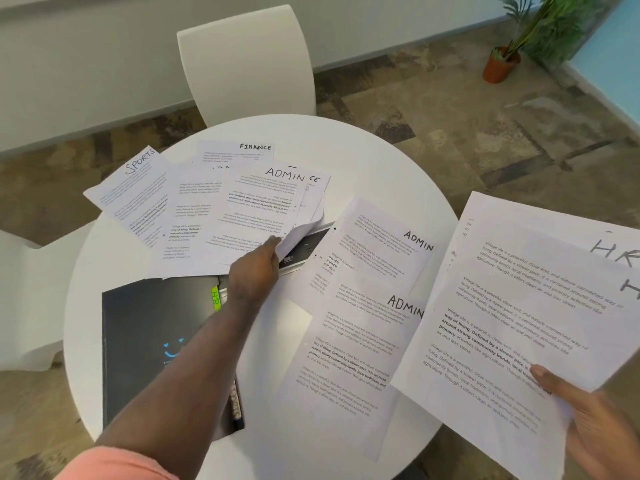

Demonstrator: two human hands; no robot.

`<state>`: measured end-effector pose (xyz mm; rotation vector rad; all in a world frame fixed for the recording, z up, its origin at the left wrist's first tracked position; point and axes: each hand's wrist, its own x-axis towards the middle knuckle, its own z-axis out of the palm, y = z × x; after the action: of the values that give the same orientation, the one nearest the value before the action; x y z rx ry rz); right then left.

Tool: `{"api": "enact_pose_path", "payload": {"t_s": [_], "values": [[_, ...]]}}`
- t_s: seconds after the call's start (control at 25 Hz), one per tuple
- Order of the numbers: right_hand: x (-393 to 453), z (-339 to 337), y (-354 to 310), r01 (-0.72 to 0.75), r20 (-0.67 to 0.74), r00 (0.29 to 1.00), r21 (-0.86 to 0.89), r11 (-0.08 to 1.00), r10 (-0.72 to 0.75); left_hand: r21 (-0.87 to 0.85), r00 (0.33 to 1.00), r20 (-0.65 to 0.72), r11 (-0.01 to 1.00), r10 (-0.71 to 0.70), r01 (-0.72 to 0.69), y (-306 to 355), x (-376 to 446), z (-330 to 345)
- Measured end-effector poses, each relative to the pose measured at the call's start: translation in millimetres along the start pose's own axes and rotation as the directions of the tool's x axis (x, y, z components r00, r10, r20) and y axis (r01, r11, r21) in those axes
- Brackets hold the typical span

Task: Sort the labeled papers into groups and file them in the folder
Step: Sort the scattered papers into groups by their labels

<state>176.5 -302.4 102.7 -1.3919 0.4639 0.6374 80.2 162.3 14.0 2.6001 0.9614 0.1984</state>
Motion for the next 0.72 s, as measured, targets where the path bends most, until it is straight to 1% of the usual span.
{"api": "enact_pose_path", "payload": {"t_s": [0.08, 0.16, 0.2, 0.24, 0.28, 0.32, 0.36, 0.4, 0.44, 0.48, 0.52, 0.56, 0.6, 0.64, 0.72], "values": [[-1.0, 1.0, -0.2, 0.000, -0.007, 1.000, 0.004, 1.000, 0.000, 0.034, 0.998, 0.042, 0.999, 0.037, -0.039, -2.1, -1.0, 2.6], [-3.0, 4.4, -0.8, 0.021, -0.013, 1.000, 0.009, 1.000, -0.021, 0.110, 0.994, 0.072, 0.990, 0.084, -0.092, -0.6, -7.4, 11.0], [-3.9, 5.9, -1.3, 0.034, -0.019, 0.999, 0.007, 0.999, -0.034, 0.147, 0.993, 0.072, 0.984, 0.090, -0.100, 1.4, -10.7, 12.3], [-4.6, 7.1, -2.1, 0.044, -0.022, 0.999, 0.002, 0.999, -0.044, 0.175, 0.997, 0.053, 0.982, 0.058, -0.067, 3.7, -12.7, 10.5], [-5.0, 8.2, -3.1, 0.048, -0.023, 0.999, -0.002, 0.999, -0.048, 0.168, 0.998, 0.038, 0.985, -0.046, 0.039, 4.8, -12.8, 6.3], [-4.8, 8.5, -3.5, 0.046, -0.016, 0.999, -0.007, 0.999, -0.047, 0.148, 0.977, 0.049, 0.968, -0.210, 0.200, 4.9, -11.1, -0.6], [-4.4, 7.8, -4.4, 0.046, -0.009, 0.999, -0.017, 0.999, -0.047, 0.145, 0.926, 0.076, 0.923, -0.370, 0.357, 3.9, -9.7, -6.6], [-4.8, 7.8, -4.7, 0.045, -0.006, 0.999, -0.025, 0.999, -0.045, 0.143, 0.868, 0.127, 0.875, -0.480, 0.462, 2.4, -11.0, -9.1], [-5.0, 8.6, -4.8, 0.043, -0.006, 0.999, -0.025, 0.999, -0.043, 0.091, 0.813, 0.199, 0.837, -0.546, 0.540, 0.9, -14.3, -8.5], [-4.4, 9.1, -4.5, 0.038, -0.011, 0.999, -0.022, 0.999, -0.038, -0.035, 0.777, 0.284, 0.804, -0.562, 0.594, 2.6, -18.3, -5.3], [-3.4, 9.2, -3.9, 0.034, -0.010, 0.999, -0.024, 0.999, -0.034, -0.193, 0.750, 0.375, 0.745, -0.545, 0.638, 8.5, -24.9, -1.5], [-2.7, 10.7, -2.9, 0.028, -0.003, 1.000, -0.031, 0.999, -0.028, -0.305, 0.743, 0.434, 0.693, -0.509, 0.653, 13.7, -33.4, 4.8], [-2.7, 13.9, -2.0, 0.019, 0.013, 1.000, -0.040, 0.999, -0.019, -0.338, 0.766, 0.446, 0.705, -0.463, 0.623, 17.3, -41.3, 13.1], [-2.1, 17.6, -0.8, 0.004, 0.030, 1.000, -0.049, 0.999, -0.003, -0.304, 0.803, 0.414, 0.767, -0.427, 0.565, 20.2, -47.6, 22.0], [0.3, 27.2, 2.2, -0.034, 0.063, 0.997, -0.062, 0.997, 0.038, -0.119, 0.856, 0.349, 0.888, -0.382, 0.445, 27.3, -55.4, 35.4]]}}
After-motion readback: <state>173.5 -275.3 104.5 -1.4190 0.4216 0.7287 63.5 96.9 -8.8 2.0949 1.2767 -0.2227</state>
